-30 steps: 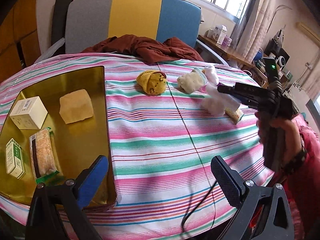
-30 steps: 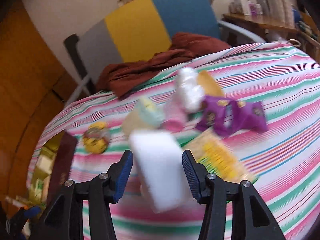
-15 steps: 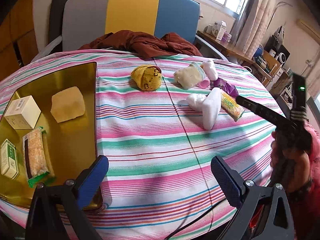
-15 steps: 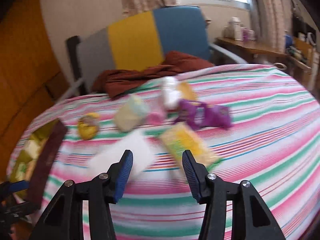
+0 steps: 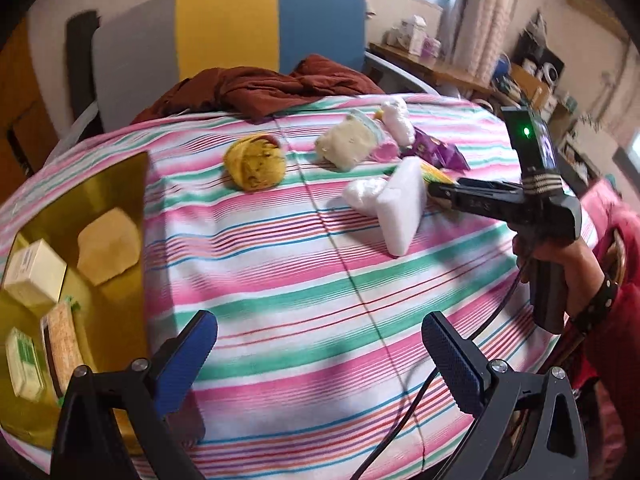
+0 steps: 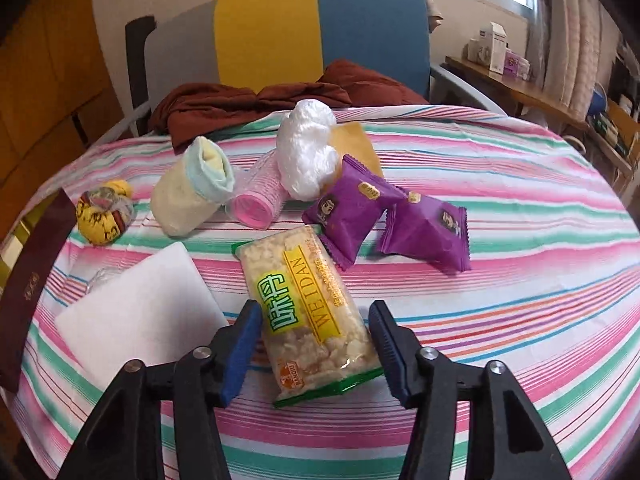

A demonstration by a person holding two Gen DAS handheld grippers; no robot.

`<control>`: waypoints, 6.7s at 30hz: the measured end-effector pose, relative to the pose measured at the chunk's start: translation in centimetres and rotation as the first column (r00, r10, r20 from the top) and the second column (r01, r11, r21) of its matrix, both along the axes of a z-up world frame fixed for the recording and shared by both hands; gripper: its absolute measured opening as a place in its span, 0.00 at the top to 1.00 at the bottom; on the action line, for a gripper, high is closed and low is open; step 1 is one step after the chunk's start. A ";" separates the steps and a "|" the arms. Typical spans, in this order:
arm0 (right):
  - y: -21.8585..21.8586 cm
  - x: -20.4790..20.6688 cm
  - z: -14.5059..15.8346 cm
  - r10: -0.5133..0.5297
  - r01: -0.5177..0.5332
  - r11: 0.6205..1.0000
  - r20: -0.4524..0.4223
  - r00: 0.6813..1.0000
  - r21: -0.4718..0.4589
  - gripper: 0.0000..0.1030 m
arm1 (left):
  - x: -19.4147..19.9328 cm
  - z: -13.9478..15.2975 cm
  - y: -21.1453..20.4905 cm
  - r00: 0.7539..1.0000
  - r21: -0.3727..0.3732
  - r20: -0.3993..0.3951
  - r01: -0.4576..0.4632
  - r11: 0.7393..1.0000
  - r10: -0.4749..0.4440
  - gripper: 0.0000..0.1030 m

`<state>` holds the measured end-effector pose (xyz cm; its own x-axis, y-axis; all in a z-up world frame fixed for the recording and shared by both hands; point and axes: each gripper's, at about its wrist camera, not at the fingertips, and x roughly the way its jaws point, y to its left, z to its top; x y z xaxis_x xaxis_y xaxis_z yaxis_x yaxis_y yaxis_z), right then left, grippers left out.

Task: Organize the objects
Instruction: 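Grasp the WEIDAN snack bag with the right gripper, then grasp the white sponge block with the left gripper, then carry the WEIDAN bag into the gold tray and open the right gripper while the left releases the sponge there, then move both grippers back from the tray toward the remaining items, then grasp the large purple snack bag with the right gripper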

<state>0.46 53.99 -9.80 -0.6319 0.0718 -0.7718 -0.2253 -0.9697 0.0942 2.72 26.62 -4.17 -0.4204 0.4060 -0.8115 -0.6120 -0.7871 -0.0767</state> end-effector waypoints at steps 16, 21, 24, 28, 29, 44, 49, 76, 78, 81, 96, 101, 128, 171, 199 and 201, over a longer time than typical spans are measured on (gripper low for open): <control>2.9 7.8 -0.5 -0.320 0.313 0.947 -0.126 0.939 -0.074 0.53 | -2.8 -1.3 10.8 0.975 -0.079 -0.123 0.178 0.981 -0.186 0.00; 3.2 8.0 -0.5 -0.325 0.314 0.944 -0.141 0.935 -0.100 0.53 | -2.3 -1.7 10.8 0.978 0.072 -0.029 0.210 0.975 -0.208 0.01; 3.4 8.2 -0.7 -0.337 0.322 0.940 -0.147 0.930 -0.115 0.54 | -1.0 -1.2 10.5 0.966 0.177 0.003 0.254 0.951 -0.259 0.01; 3.6 8.5 -0.9 -0.343 0.323 0.936 -0.154 0.927 -0.137 0.54 | 0.8 -1.0 10.7 0.934 0.217 0.008 0.347 0.912 -0.358 0.00; 3.6 8.6 -0.9 -0.344 0.324 0.936 -0.156 0.926 -0.141 0.54 | 1.2 -1.2 11.0 0.929 0.202 0.011 0.361 0.910 -0.371 0.00; 3.9 8.8 -1.0 -0.360 0.335 0.929 -0.170 0.917 -0.158 0.56 | -0.4 -5.0 14.6 0.944 -0.013 0.023 0.331 0.944 -0.331 0.02; 3.8 8.7 -1.0 -0.361 0.337 0.929 -0.170 0.917 -0.154 0.56 | -0.7 -6.0 15.0 0.945 -0.039 0.000 0.328 0.944 -0.328 0.20; -1.6 10.3 0.5 -0.295 0.281 0.952 -0.110 0.949 -0.124 0.59 | 2.4 -3.0 3.5 0.966 0.137 -0.094 0.254 0.958 -0.242 0.41; -2.6 10.4 0.8 -0.277 0.262 0.956 -0.105 0.955 -0.134 0.59 | 2.4 -2.6 2.4 0.970 0.158 -0.093 0.237 0.959 -0.224 0.41; -4.1 10.4 1.5 -0.242 0.226 0.964 -0.109 0.964 -0.140 0.60 | 2.5 -2.0 0.6 0.976 0.177 -0.102 0.209 0.962 -0.193 0.41; -15.0 7.3 6.7 -0.028 -0.017 0.974 -0.196 0.980 -0.226 0.60 | 0.3 0.9 -10.0 0.990 0.275 -0.134 0.004 0.961 0.034 0.41; -20.6 5.3 8.2 0.107 -0.153 0.964 -0.207 0.972 -0.219 0.60 | -1.0 1.3 -14.5 0.981 0.295 -0.126 -0.106 0.950 0.148 0.41; -34.2 -2.7 6.3 0.293 -0.296 0.938 -0.042 0.955 -0.179 0.56 | -7.8 -2.7 -27.7 0.862 0.137 0.007 -0.502 0.854 0.506 0.40; -22.4 3.0 7.0 0.062 -0.095 0.956 -0.129 0.990 -0.276 0.56 | -5.5 0.6 -27.3 0.705 0.102 -0.059 -0.700 0.707 0.706 0.00; -1.5 5.4 1.1 -0.259 0.255 0.963 -0.041 0.965 -0.090 0.46 | -0.8 2.3 -5.8 0.992 0.141 -0.022 -0.121 0.983 0.126 0.00; 0.8 4.8 1.7 -0.292 0.287 0.955 -0.058 0.955 -0.078 0.46 | -0.9 1.9 -4.4 0.994 0.134 -0.016 -0.104 0.986 0.107 0.00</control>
<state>5.24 54.81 -8.05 -0.6428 0.2088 -0.7371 -0.4863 -0.8546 0.1820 1.81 22.17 -2.25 -0.4842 0.4620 -0.7431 -0.5291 -0.8310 -0.1719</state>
